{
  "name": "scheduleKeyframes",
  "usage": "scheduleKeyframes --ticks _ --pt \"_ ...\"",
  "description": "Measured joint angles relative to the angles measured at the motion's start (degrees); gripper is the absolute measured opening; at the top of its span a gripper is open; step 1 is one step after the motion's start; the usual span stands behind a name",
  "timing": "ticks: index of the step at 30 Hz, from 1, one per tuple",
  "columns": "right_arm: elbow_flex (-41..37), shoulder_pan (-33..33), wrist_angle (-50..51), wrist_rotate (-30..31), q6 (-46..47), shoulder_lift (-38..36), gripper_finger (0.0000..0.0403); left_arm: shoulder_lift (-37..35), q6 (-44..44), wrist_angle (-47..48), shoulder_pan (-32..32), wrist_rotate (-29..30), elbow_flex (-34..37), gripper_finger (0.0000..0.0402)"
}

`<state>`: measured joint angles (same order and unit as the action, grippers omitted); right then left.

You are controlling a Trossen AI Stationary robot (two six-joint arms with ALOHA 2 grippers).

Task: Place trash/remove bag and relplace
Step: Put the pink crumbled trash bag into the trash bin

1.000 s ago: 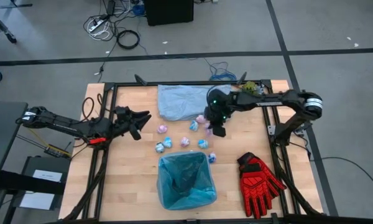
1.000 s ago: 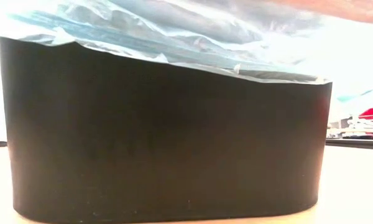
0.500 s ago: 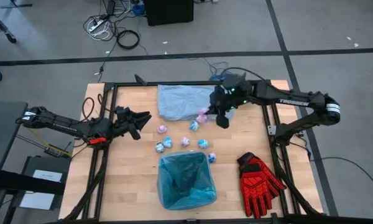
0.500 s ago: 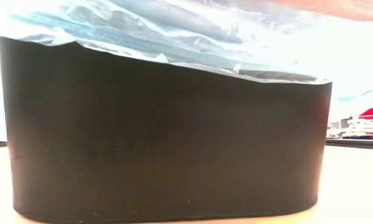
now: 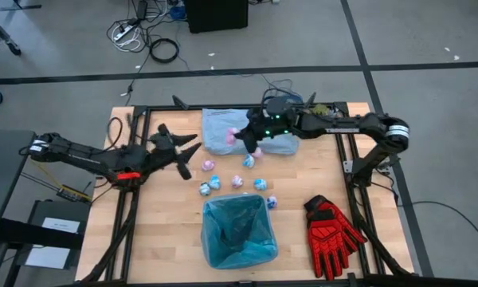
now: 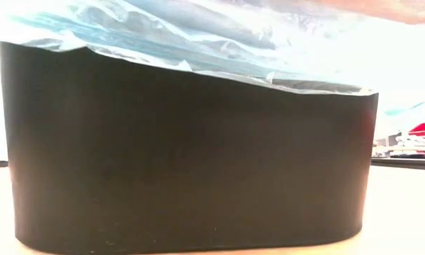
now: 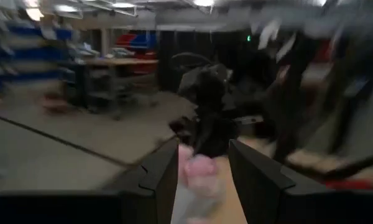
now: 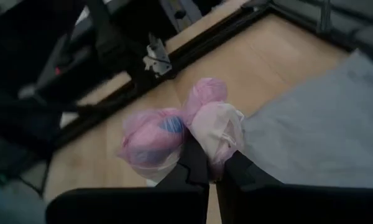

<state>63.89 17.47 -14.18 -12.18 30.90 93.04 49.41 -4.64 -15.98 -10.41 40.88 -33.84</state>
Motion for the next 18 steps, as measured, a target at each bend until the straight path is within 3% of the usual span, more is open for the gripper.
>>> scheduleKeyframes --ticks 3,8,18 --pt "-0.03 0.0 -6.94 0.01 6.56 2.99 0.0 5.16 -2.37 9.2 0.91 0.43 -5.24 0.0153" --pt "0.54 0.24 -15.37 -0.14 14.72 5.62 0.0 11.08 4.82 14.02 3.4 -0.81 -8.79 0.0153" --pt "4.14 -0.54 -13.74 -0.73 12.49 6.07 0.0001 13.66 10.1 14.11 7.44 0.88 -9.27 0.0153"
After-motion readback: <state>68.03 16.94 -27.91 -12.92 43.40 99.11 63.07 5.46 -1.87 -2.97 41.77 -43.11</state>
